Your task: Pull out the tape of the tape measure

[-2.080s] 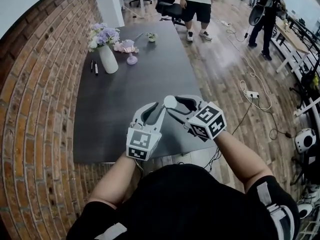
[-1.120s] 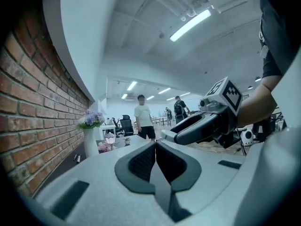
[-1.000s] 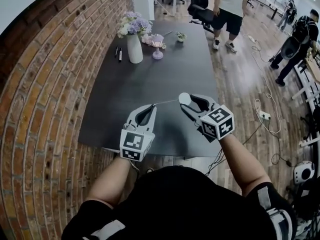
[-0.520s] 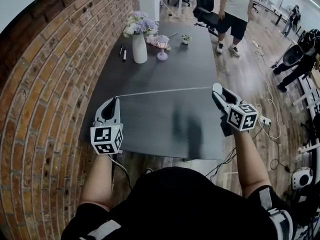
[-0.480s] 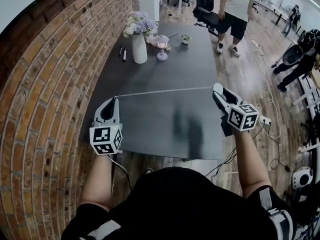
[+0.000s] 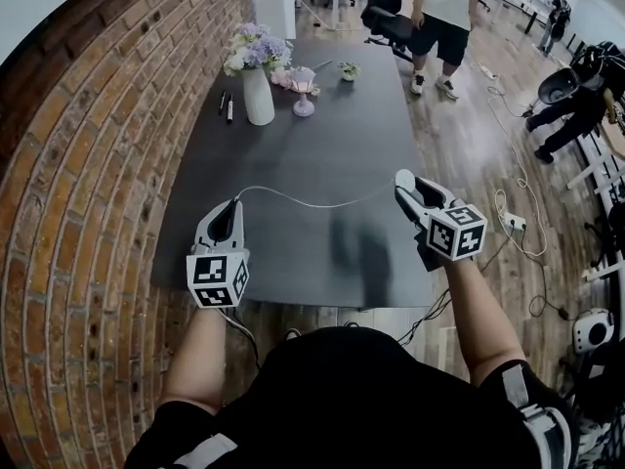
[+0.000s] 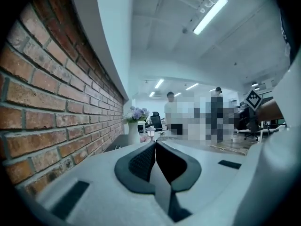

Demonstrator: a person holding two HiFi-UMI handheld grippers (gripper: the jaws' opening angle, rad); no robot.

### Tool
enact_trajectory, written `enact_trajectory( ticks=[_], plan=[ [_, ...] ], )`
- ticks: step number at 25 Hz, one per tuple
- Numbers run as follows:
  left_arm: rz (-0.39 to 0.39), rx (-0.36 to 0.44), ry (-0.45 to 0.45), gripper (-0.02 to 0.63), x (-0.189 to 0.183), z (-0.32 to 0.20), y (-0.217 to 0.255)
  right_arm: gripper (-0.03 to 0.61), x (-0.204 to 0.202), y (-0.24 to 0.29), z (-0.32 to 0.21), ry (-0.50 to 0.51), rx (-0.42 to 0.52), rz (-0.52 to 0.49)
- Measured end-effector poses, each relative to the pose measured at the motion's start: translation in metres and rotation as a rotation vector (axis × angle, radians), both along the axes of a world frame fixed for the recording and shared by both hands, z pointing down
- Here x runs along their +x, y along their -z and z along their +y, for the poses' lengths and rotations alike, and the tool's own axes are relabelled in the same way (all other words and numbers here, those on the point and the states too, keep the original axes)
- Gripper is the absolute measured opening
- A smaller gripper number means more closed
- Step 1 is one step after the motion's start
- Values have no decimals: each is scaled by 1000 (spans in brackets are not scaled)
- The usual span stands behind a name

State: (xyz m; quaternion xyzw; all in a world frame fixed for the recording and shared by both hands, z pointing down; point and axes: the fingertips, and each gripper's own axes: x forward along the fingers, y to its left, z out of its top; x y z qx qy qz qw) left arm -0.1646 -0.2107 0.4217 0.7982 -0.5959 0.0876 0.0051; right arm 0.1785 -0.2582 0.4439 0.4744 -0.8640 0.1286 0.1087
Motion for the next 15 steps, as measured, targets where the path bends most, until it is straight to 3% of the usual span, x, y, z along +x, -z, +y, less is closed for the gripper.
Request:
enact_trajectory(
  ticks=[9, 12, 15],
  plan=[
    [-47, -137, -31, 12, 3, 1, -58, 204, 5, -58, 8, -4, -115, 37],
    [-72, -250, -78, 12, 16, 8, -104, 204, 6, -105, 21, -9, -203, 79],
    [-80, -372, -70, 12, 21, 19, -148, 204, 4, -143, 35, -2, -275, 128]
  ],
)
